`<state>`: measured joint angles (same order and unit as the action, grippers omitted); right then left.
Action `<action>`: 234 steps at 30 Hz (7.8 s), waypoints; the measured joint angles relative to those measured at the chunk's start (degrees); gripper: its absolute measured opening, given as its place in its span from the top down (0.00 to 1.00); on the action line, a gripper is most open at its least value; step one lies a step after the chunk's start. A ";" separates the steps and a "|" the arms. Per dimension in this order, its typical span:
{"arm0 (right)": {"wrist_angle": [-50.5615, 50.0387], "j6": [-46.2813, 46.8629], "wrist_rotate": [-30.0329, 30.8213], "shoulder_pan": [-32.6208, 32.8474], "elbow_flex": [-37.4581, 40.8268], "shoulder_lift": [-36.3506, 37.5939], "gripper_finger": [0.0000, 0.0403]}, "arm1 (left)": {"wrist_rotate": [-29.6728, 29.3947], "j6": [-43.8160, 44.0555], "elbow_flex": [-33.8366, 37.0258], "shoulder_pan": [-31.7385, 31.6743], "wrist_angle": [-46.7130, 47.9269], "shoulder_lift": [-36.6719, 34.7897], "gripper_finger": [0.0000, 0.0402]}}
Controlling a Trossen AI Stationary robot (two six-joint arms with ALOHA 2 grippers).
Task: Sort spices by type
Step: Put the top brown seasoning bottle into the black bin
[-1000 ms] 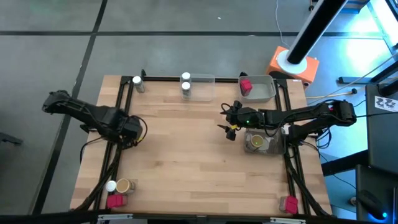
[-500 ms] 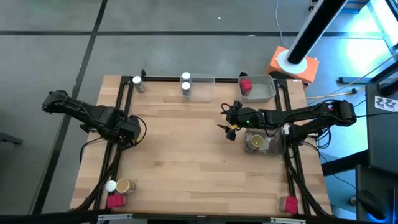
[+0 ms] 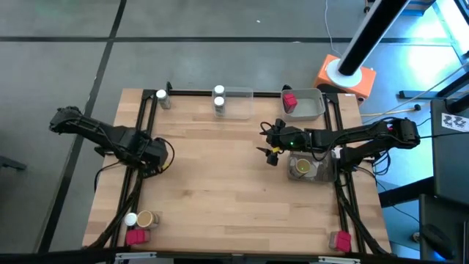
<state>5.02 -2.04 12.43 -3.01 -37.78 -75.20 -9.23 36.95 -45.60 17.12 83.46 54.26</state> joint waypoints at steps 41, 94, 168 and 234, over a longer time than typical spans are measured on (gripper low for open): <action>1.38 -0.02 0.00 0.00 -0.04 0.00 0.26 | -0.42 -4.39 -3.61 -0.02 -4.96 0.09 0.27; 0.91 -0.03 0.00 0.00 -0.02 0.00 0.26 | -4.72 -1.82 0.24 -0.02 4.32 1.47 0.00; -6.64 0.10 6.39 5.02 -1.75 8.28 0.26 | -4.38 -15.53 -2.12 -9.17 -43.63 11.91 0.34; -16.81 -2.28 4.94 7.50 -1.84 20.88 0.26 | 1.81 -38.35 -43.95 -18.18 -52.97 60.74 0.33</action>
<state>-11.79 -4.33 17.37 4.49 -39.62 -54.32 -7.42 -1.40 -89.56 -1.06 30.49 115.00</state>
